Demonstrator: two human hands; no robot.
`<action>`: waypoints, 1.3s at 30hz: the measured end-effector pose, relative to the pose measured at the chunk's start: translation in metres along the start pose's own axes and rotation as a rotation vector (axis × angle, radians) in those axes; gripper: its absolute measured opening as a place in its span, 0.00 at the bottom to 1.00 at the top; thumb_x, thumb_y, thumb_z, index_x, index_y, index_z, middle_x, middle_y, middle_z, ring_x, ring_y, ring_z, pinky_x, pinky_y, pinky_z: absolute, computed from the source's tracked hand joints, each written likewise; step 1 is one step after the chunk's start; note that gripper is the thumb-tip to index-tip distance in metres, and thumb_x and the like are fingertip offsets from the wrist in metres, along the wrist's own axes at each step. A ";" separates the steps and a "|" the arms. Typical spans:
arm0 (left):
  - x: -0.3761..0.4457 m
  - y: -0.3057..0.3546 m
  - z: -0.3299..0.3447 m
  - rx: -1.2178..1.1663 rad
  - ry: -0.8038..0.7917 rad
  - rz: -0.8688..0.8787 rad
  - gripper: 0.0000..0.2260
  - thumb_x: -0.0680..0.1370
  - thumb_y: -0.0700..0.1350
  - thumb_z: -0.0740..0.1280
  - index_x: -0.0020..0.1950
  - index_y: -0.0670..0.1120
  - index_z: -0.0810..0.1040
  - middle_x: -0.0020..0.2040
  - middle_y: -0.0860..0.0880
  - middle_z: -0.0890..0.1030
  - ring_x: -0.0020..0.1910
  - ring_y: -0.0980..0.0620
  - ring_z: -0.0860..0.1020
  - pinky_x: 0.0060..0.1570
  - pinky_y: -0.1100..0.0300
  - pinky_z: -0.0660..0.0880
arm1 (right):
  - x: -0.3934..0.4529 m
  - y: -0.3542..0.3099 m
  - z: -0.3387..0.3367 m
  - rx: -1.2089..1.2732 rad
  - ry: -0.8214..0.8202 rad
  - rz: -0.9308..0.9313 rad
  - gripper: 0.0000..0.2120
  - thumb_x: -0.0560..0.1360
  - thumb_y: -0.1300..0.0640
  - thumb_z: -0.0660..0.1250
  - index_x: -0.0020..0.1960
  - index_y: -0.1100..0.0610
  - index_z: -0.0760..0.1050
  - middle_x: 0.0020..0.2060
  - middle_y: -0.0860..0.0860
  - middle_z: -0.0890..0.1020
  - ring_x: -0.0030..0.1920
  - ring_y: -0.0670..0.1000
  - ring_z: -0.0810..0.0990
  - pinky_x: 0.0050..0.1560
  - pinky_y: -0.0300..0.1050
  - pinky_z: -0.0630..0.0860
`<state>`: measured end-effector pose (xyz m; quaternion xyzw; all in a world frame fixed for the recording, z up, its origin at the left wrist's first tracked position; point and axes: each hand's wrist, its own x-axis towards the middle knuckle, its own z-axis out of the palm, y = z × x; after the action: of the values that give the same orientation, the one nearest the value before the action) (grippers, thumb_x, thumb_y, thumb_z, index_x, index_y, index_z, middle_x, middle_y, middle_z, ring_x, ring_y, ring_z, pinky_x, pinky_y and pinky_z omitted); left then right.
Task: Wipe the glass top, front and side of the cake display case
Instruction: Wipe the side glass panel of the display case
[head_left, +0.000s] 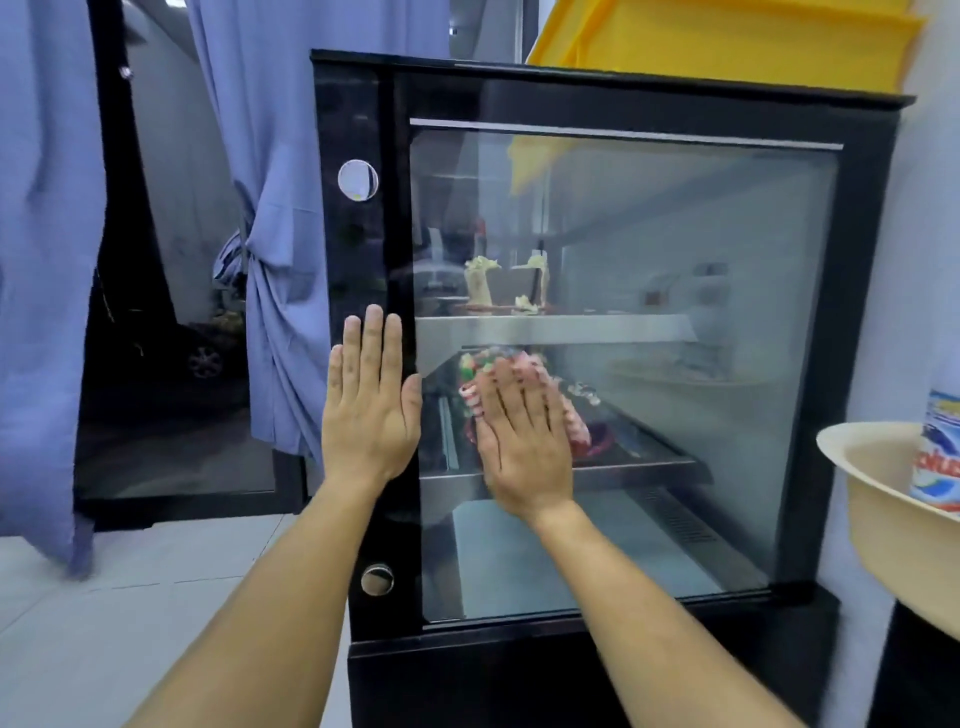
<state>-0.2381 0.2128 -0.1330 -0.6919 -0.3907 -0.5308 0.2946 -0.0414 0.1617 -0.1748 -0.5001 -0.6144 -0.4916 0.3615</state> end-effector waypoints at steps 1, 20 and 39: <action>0.000 -0.001 0.001 0.002 -0.005 0.007 0.29 0.87 0.51 0.50 0.86 0.45 0.46 0.86 0.44 0.47 0.85 0.45 0.44 0.83 0.48 0.43 | 0.015 0.020 -0.008 -0.028 -0.023 -0.131 0.28 0.86 0.51 0.52 0.85 0.55 0.52 0.84 0.55 0.54 0.84 0.55 0.48 0.83 0.57 0.46; -0.001 -0.003 0.009 0.037 0.065 0.017 0.30 0.86 0.51 0.51 0.86 0.44 0.48 0.86 0.44 0.48 0.85 0.45 0.43 0.83 0.48 0.41 | 0.014 0.147 -0.032 0.020 0.199 0.659 0.28 0.86 0.48 0.44 0.85 0.56 0.51 0.84 0.55 0.52 0.84 0.58 0.49 0.83 0.57 0.42; -0.001 -0.003 0.011 0.042 0.061 -0.005 0.30 0.85 0.51 0.51 0.86 0.44 0.47 0.86 0.45 0.46 0.85 0.44 0.43 0.83 0.47 0.42 | -0.066 0.155 -0.030 0.169 0.242 1.228 0.33 0.84 0.42 0.40 0.84 0.56 0.52 0.84 0.55 0.53 0.84 0.60 0.48 0.82 0.56 0.44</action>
<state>-0.2352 0.2228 -0.1370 -0.6680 -0.3944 -0.5442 0.3195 0.1231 0.1183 -0.1913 -0.6723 -0.2070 -0.1975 0.6828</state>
